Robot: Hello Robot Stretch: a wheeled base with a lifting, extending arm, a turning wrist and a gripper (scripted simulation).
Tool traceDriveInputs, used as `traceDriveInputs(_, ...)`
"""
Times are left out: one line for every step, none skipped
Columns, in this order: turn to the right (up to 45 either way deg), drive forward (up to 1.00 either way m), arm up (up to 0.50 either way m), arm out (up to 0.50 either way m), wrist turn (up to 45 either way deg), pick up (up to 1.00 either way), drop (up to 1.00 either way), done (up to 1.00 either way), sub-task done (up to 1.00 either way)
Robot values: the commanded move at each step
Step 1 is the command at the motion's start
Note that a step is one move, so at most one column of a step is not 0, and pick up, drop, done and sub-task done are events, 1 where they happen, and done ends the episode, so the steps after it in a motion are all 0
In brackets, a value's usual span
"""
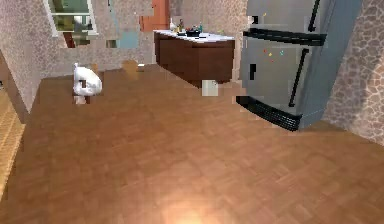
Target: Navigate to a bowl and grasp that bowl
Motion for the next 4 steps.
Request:
traceDriveInputs(-30.0, 0.00, 0.00, 0.00, 0.0, 0.00, 0.00, 0.00, 0.00)
traceDriveInputs(0.0, 0.15, 0.00, 0.00, 0.0, 0.00, 0.00, 0.00, 0.00)
traceDriveInputs(45.0, 0.00, 0.00, 0.00, 0.0, 0.00, 0.00, 0.00, 0.00)
traceDriveInputs(24.0, 0.00, 0.00, 0.00, 0.0, 0.00, 0.00, 0.00, 0.00)
